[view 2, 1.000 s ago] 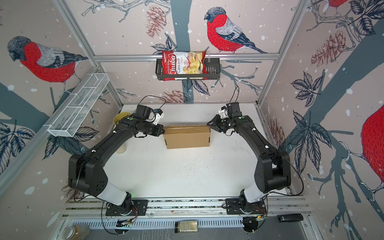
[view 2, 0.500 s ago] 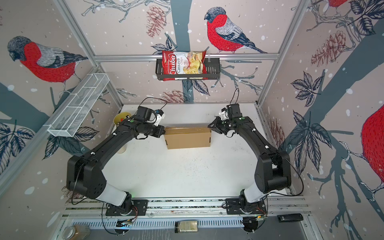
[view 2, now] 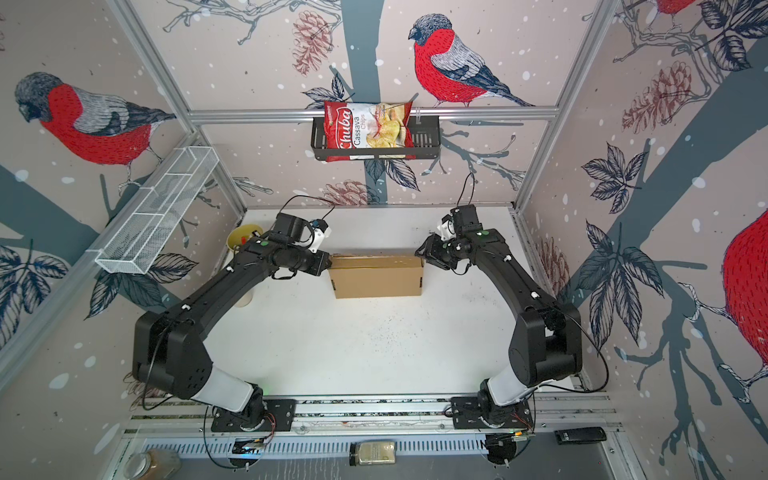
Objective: Fold the paper box
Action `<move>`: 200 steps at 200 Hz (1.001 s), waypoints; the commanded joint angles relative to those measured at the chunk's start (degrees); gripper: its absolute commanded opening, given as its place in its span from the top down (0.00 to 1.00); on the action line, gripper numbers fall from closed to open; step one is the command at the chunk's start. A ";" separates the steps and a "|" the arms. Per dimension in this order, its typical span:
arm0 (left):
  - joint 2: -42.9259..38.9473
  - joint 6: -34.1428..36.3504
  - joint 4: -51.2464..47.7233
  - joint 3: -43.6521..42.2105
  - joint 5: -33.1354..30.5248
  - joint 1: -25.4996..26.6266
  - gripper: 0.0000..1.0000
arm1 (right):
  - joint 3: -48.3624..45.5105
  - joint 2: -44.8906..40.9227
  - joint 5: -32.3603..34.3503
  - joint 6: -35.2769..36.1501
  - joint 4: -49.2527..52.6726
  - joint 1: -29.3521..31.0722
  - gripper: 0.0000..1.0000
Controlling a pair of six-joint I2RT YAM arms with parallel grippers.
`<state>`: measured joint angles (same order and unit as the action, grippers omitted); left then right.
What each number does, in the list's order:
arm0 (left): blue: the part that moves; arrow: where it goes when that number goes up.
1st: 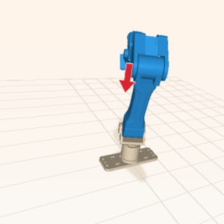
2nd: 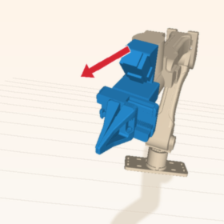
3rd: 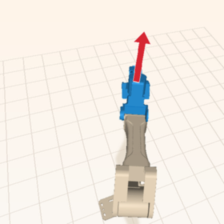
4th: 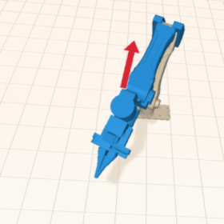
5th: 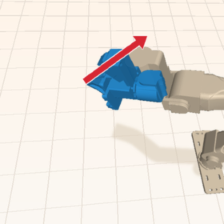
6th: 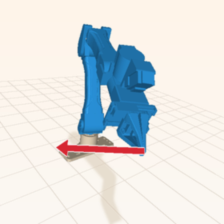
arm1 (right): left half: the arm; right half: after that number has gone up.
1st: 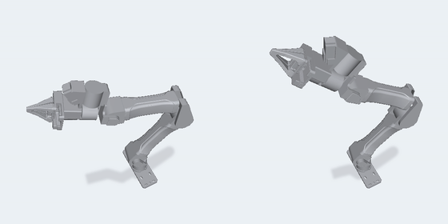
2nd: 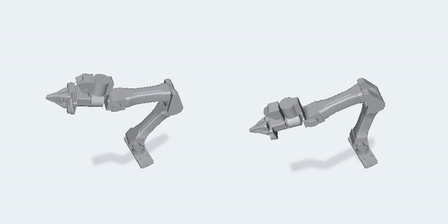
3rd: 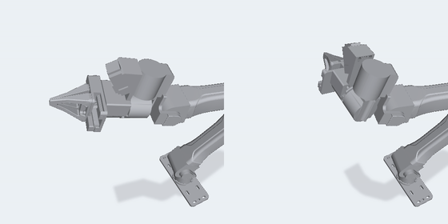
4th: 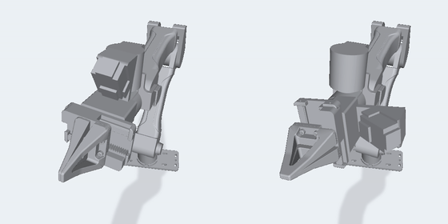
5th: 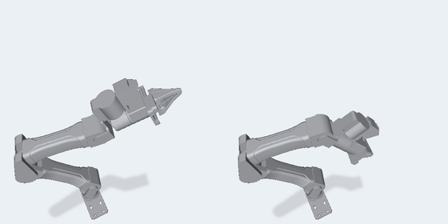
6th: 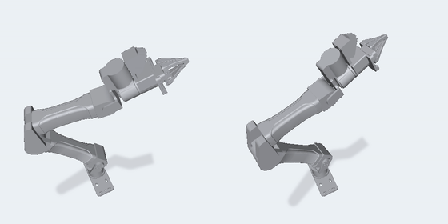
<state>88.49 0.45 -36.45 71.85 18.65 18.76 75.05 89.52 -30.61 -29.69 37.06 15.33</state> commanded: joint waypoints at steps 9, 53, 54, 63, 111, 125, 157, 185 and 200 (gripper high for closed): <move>0.99 -0.01 -11.11 -1.13 -1.55 0.43 1.00 | -1.05 0.00 -0.06 1.45 1.15 0.62 0.53; -0.48 -0.45 -10.49 -1.15 -0.84 0.37 0.98 | -4.40 -0.46 -1.01 -0.86 -3.28 -0.35 0.61; -0.54 -0.45 -10.49 -1.17 -0.83 0.38 0.98 | -4.43 -0.47 -1.02 -0.88 -3.30 -0.33 0.61; -0.88 -0.55 -10.15 -1.19 -0.68 0.35 0.98 | -4.29 -0.47 -1.30 -1.36 -3.60 -0.44 0.61; -0.03 -0.54 -9.39 -1.85 -0.30 0.40 1.00 | -4.90 -4.30 -6.01 -4.73 -4.37 -3.22 0.50; 0.17 -0.54 -9.26 -2.07 -0.37 0.40 1.00 | -5.23 -5.40 -7.30 -5.32 -4.20 -4.26 0.47; 0.19 -0.45 -9.15 -2.07 -0.44 0.40 1.00 | -7.41 -6.61 -9.18 -6.57 -4.74 -4.39 0.47; 0.33 -0.45 -9.08 -2.31 -0.33 0.40 1.00 | -9.59 -6.55 -9.44 -7.36 -6.61 -4.28 0.51; 0.28 -0.46 -9.17 -2.50 -0.39 0.40 1.00 | -10.05 -6.46 -9.65 -7.84 -7.28 -3.63 0.55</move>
<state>87.83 0.03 -34.52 70.52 19.53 18.92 65.60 83.20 -38.83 -36.21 32.40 10.94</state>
